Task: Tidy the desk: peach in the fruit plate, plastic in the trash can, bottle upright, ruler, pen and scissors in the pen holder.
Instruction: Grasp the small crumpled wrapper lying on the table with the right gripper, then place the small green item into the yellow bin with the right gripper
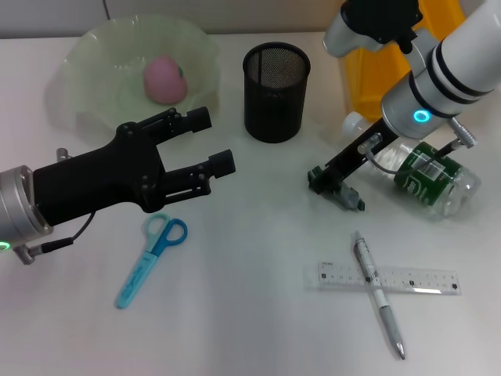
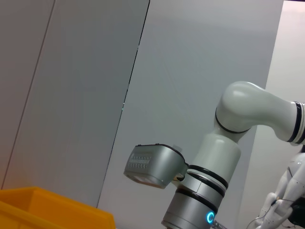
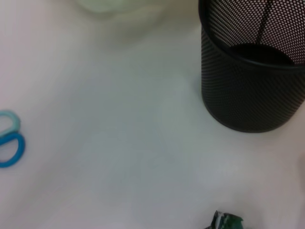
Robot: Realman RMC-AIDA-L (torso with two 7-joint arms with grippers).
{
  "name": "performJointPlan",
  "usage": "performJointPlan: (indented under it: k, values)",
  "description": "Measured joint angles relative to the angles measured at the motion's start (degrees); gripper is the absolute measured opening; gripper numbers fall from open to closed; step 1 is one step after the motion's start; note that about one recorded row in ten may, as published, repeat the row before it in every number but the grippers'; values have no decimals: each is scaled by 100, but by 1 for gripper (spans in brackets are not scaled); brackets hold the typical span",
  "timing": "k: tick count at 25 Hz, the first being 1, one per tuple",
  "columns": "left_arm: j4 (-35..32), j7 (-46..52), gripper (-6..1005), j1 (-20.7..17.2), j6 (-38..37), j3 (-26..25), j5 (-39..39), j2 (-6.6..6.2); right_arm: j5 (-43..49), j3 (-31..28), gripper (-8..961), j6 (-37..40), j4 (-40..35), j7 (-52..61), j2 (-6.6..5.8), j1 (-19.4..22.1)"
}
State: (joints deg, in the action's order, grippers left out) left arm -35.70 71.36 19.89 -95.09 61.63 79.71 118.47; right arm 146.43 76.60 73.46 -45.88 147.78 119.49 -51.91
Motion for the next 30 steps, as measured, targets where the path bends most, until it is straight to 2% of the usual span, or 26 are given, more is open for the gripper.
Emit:
performJointPlan:
  k: [9, 16, 27, 30]
  values:
    - [3, 0, 804, 14, 0, -3, 0, 0, 0, 24, 577, -232, 227, -6, 0, -21]
    - [2, 0, 804, 15, 0, -3, 0, 0, -16, 427, 571, -293, 211, 3, 5, -21]
    - [2, 0, 804, -26, 0, -45, 1, 0, -36, 513, 141, -337, 49, 33, 6, 16]
    - [1, 0, 804, -32, 0, -47, 0, 0, -37, 514, 126, -324, -62, 35, 8, 72]
